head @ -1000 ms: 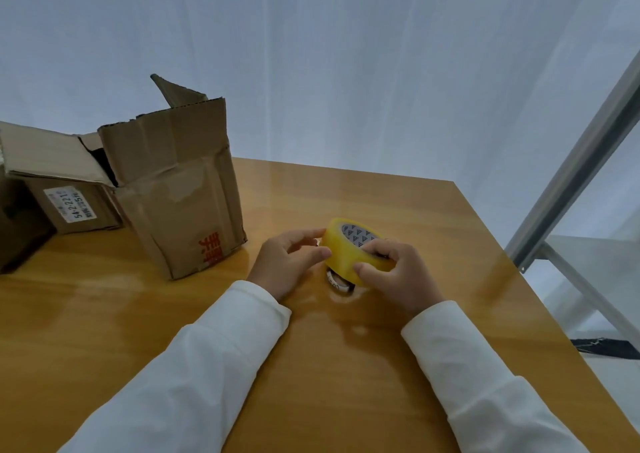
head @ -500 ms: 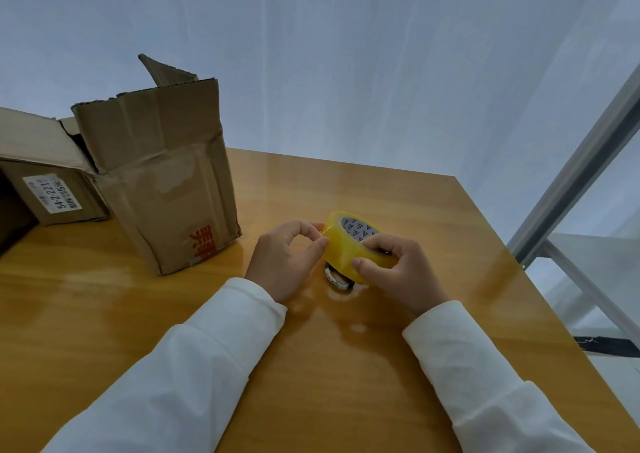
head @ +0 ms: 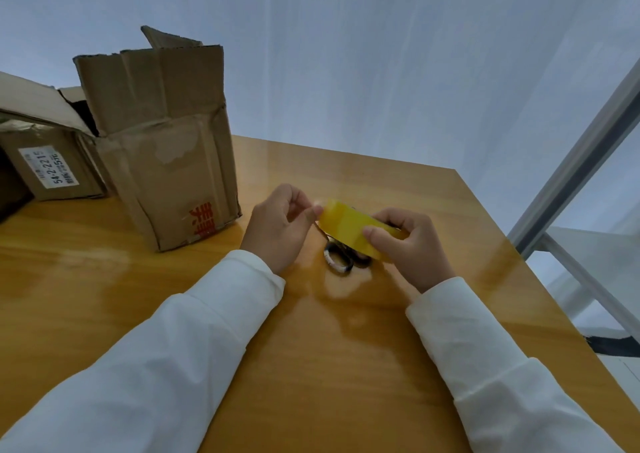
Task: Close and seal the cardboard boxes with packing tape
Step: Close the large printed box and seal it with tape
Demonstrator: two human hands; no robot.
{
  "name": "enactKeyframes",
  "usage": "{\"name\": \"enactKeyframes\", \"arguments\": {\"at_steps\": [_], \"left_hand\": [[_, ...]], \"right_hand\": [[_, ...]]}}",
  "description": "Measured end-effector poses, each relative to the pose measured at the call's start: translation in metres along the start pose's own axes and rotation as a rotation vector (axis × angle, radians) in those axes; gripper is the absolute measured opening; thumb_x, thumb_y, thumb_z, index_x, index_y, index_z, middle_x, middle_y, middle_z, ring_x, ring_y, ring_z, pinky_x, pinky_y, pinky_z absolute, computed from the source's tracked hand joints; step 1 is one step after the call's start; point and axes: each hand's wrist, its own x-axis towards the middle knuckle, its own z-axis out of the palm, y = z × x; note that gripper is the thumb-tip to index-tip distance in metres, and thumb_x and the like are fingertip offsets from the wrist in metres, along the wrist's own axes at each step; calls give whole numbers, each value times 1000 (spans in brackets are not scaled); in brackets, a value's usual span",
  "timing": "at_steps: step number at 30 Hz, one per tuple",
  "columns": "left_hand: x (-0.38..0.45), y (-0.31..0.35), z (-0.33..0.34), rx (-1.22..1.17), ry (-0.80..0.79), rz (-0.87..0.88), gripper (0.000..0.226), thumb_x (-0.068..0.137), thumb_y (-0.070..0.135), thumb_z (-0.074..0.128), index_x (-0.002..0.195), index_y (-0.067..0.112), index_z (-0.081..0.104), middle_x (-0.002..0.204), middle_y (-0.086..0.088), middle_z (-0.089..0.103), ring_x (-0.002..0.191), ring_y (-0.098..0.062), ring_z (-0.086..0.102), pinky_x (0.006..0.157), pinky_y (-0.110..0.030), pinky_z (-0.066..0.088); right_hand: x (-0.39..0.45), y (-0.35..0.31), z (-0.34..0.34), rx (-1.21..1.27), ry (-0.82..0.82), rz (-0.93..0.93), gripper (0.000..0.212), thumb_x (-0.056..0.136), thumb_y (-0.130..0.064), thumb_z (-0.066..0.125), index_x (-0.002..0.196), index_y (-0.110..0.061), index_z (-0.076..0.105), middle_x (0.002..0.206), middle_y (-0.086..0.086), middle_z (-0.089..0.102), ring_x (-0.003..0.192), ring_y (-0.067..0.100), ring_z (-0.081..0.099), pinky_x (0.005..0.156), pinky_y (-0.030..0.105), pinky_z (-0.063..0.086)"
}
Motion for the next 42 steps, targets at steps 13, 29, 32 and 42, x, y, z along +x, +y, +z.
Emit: {"name": "enactKeyframes", "arguments": {"at_steps": [13, 29, 32, 42], "left_hand": [[-1, 21, -1, -729, -331, -436, 8, 87, 12, 60, 83, 6, 59, 76, -8, 74, 71, -14, 71, 69, -21, 58], [12, 3, -20, -562, -328, -706, 16, 90, 27, 62, 85, 12, 65, 79, -6, 75, 72, -12, 71, 72, -26, 53], [13, 5, -20, -746, -282, -729, 8, 91, 16, 59, 87, 11, 64, 78, -5, 73, 70, -13, 71, 69, -26, 56], [19, 4, -33, -682, -274, -656, 17, 89, 21, 63, 99, 8, 60, 86, -6, 75, 75, -13, 71, 66, -25, 58]], "right_hand": [[9, 6, -32, 437, 164, 347, 43, 43, -53, 62, 67, -18, 55, 54, -3, 54, 48, 13, 54, 49, 20, 45], [4, 22, -34, 364, 16, 251, 60, 59, -76, 62, 50, -16, 61, 52, 5, 55, 54, 19, 53, 68, 33, 49], [4, 26, -33, 473, 5, 305, 65, 49, -78, 72, 55, -14, 61, 52, 5, 54, 52, 18, 55, 83, 44, 49], [28, -14, -37, 419, 46, 288, 74, 39, -72, 80, 83, -14, 65, 67, 0, 62, 63, 14, 60, 71, 28, 55]]}}
